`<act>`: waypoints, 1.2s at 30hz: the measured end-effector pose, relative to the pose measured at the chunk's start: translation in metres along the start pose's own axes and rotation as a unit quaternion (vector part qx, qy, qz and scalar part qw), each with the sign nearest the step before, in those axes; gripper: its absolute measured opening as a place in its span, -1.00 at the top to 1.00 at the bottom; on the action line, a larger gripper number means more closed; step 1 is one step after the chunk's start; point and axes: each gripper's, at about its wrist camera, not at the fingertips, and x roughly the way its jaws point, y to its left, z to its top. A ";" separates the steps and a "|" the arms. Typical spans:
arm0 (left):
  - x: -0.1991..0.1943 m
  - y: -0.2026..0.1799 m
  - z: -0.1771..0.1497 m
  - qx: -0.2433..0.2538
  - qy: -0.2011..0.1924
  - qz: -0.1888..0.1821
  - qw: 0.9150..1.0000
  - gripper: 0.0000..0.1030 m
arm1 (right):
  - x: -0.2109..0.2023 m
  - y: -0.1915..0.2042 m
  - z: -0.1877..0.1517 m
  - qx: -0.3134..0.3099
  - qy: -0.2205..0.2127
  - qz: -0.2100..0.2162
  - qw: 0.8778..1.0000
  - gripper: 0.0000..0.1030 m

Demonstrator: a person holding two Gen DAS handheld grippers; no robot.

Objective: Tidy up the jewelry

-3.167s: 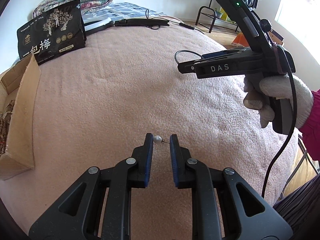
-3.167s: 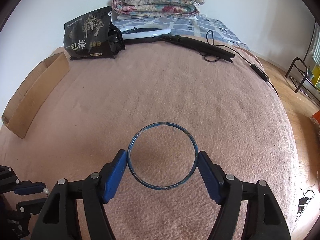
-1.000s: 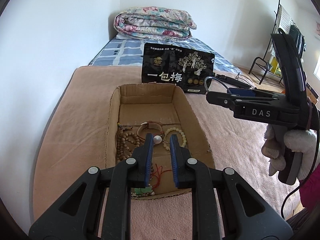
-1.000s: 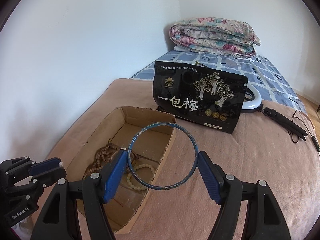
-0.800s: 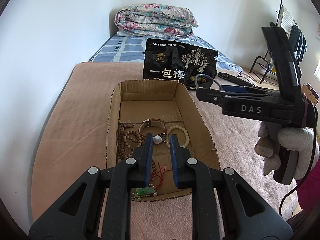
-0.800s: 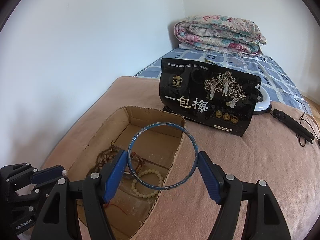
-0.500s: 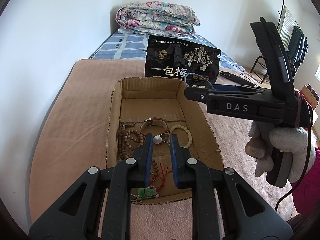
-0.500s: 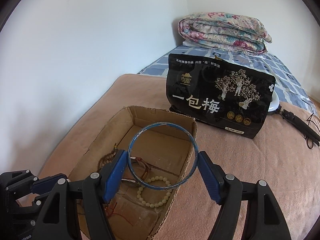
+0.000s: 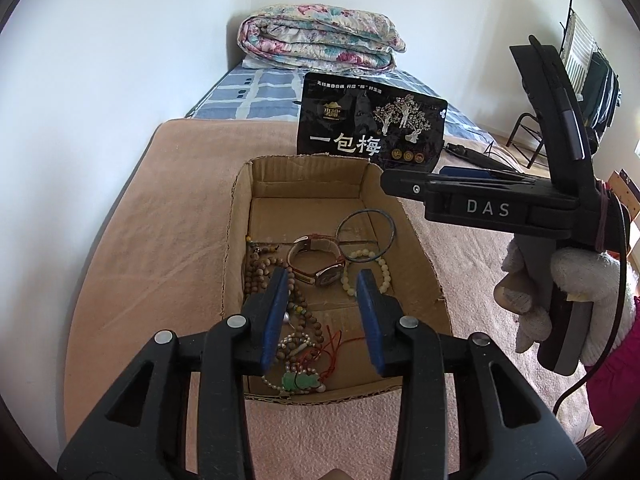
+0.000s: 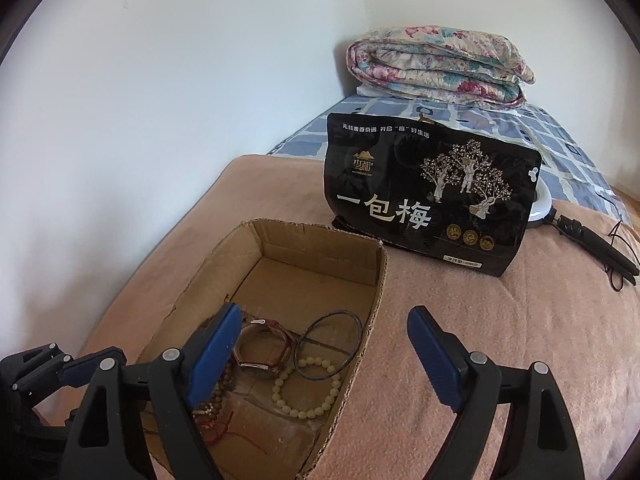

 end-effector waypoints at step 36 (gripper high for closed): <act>-0.112 -0.046 -0.018 0.011 -0.084 0.019 0.996 0.32 | -0.134 -0.003 -0.028 -0.016 -0.051 -0.015 0.998 -0.68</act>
